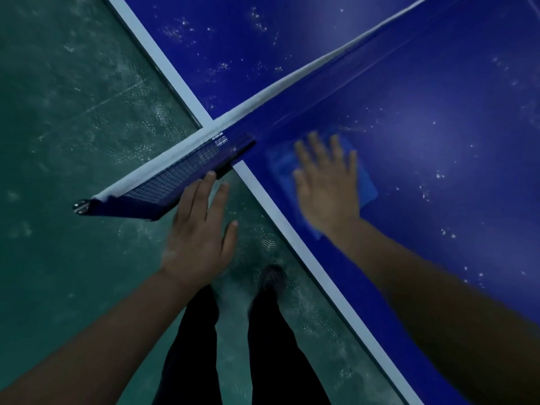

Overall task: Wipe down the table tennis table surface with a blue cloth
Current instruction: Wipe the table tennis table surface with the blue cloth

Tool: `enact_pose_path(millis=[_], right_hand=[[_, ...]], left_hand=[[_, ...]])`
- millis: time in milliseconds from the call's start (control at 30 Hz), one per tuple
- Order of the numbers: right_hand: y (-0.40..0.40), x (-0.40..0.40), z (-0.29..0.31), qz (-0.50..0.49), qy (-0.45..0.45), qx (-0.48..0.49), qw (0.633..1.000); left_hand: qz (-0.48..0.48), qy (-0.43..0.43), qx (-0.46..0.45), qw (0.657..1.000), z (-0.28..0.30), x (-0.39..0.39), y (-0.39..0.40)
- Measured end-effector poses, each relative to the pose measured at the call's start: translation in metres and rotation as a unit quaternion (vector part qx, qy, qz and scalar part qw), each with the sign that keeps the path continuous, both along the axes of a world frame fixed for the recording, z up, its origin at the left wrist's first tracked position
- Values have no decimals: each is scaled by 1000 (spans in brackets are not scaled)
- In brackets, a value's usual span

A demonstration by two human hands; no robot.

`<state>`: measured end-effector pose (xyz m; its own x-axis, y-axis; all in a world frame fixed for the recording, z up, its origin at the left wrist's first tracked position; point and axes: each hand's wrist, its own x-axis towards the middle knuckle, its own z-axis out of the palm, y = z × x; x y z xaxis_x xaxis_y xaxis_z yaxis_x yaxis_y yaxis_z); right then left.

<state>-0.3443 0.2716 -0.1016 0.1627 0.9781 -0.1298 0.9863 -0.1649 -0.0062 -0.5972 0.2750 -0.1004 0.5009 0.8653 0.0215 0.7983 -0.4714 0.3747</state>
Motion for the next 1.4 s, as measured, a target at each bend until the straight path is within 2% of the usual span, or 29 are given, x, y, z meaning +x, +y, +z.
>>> enact_pose_path(millis=[67,100,133,200,267,300,333,367,433,500,533,567,633,667,700,733,767,833,900,933,1000,1067,1133,1167,1200,1233,1300,1367,1400], right_hand=[[20,19,2,-165,31,11,986],[25,11,4,-203,43,25,978],[24,-4,4,-190,39,31,981],[8,-37,2,-32,35,19,999],[-11,-40,1,132,43,6,990],[-9,-26,1,159,39,-2,987],[-4,-4,2,140,23,-9,990],[4,19,1,82,0,0,997],[25,66,4,-110,-10,5,994],[43,80,9,-285,50,24,957],[47,67,11,-306,53,33,950],[45,45,9,-269,34,41,962],[28,-4,2,-65,22,36,997],[15,-17,-1,44,25,16,999],[10,-14,0,108,26,-2,994],[16,4,1,120,19,-13,993],[26,29,3,71,1,-2,997],[51,80,6,-119,-11,18,993],[67,99,10,-288,58,28,955],[72,89,10,-316,70,44,945],[65,39,4,-248,43,58,966],[33,-21,-1,-58,36,59,996],[-7,-45,-4,124,33,31,991],[-11,-32,-4,158,35,17,987],[-9,-8,-6,147,19,24,989],[-3,20,-7,92,-1,36,995],[9,81,0,-104,-7,33,994],[12,110,8,-294,46,35,954],[12,102,9,-329,53,42,942]], left_hand=[[0,-3,-1,1000,2,0,0],[1,-4,-2,1000,3,-1,1],[0,-6,-5,1000,3,-1,1],[-1,-11,-10,1000,3,-1,1],[-1,-16,-11,1000,3,-1,2],[0,-16,-12,1000,3,-1,3],[2,-15,-14,1000,3,-1,3],[5,-15,-17,1000,4,-1,3],[10,-19,-24,999,4,-2,3],[12,-19,-25,999,5,-2,3],[11,-21,-23,999,4,-2,2],[12,-24,-23,999,4,-1,2],[16,-26,-22,999,3,1,3],[18,-24,-20,999,3,1,2],[20,-22,-19,999,2,2,1],[22,-20,-20,999,2,4,0],[26,-20,-21,999,2,5,0],[29,-18,-16,999,1,7,-1],[30,-22,-5,999,0,8,0],[30,-28,1,999,-2,8,1],[30,-42,8,999,-4,7,3],[27,-53,12,998,-7,6,4],[21,-60,15,998,-7,5,4],[20,-60,15,998,-6,4,5],[21,-56,13,998,-4,4,5],[26,-51,7,998,-1,4,4],[48,-62,-25,997,9,7,3],[61,-99,-52,992,21,16,3],[50,-118,-49,991,26,23,5]])
